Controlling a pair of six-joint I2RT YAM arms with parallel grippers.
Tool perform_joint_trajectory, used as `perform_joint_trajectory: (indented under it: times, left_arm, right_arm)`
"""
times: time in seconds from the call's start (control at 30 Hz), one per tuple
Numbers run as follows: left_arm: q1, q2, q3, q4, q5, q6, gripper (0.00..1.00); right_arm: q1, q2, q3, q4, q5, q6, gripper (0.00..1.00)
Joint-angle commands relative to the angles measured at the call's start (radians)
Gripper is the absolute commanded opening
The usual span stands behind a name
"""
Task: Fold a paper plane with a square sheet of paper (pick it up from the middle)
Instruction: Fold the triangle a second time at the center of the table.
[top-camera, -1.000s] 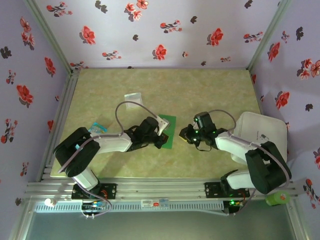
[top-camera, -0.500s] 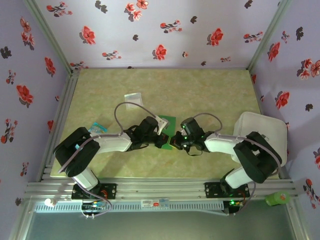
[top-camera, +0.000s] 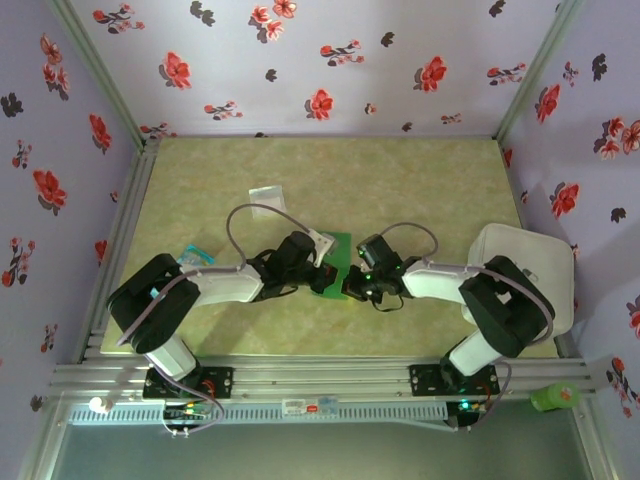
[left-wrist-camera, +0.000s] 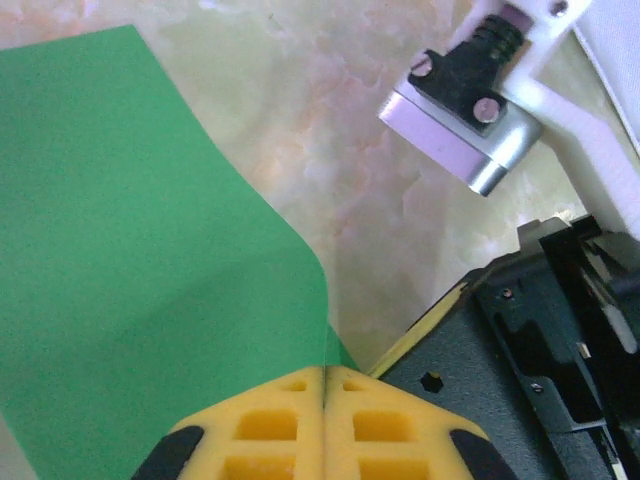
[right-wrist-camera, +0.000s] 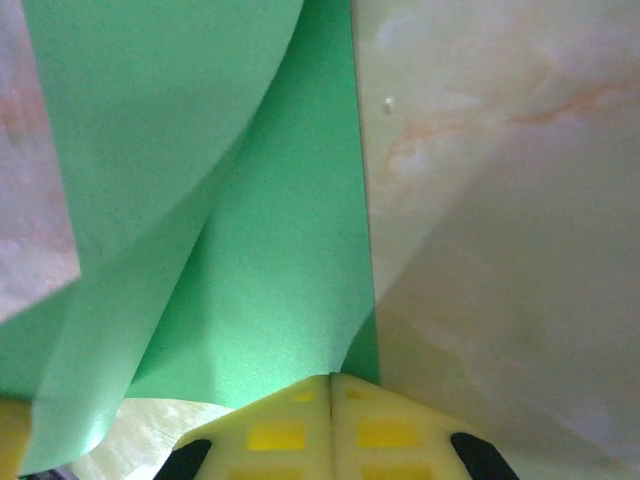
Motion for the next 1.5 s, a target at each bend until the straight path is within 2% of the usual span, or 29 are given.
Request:
perform_joint_trajectory:
  times: [0.0, 0.27, 0.43, 0.63, 0.9, 1.1, 1.47]
  left_arm:
    - [0.007, 0.027, 0.01, 0.055, 0.018, -0.052, 0.0]
    - [0.009, 0.09, 0.02, 0.121, 0.04, -0.111, 0.01]
    - [0.009, 0.101, -0.001, 0.172, 0.038, -0.139, 0.01]
    - [0.009, 0.101, -0.012, 0.186, 0.033, -0.143, 0.01]
    - [0.01, 0.099, -0.014, 0.189, 0.032, -0.142, 0.01]
    - [0.037, 0.103, -0.012, 0.175, 0.032, -0.13, 0.01]
    - [0.075, 0.139, 0.041, 0.109, 0.024, -0.096, 0.04]
  right_arm:
    - [-0.021, 0.001, 0.0, -0.19, 0.09, -0.09, 0.0]
    - [-0.053, -0.02, 0.052, -0.255, 0.076, -0.156, 0.02]
    - [-0.051, -0.047, 0.052, -0.119, -0.009, -0.084, 0.04]
    - [-0.045, -0.016, 0.043, -0.01, -0.047, -0.017, 0.06]
    - [-0.043, 0.023, 0.069, -0.039, -0.011, -0.026, 0.07]
    - [-0.043, 0.053, 0.078, -0.181, 0.115, -0.094, 0.04]
    - [-0.057, 0.064, 0.108, -0.257, 0.101, -0.186, 0.05]
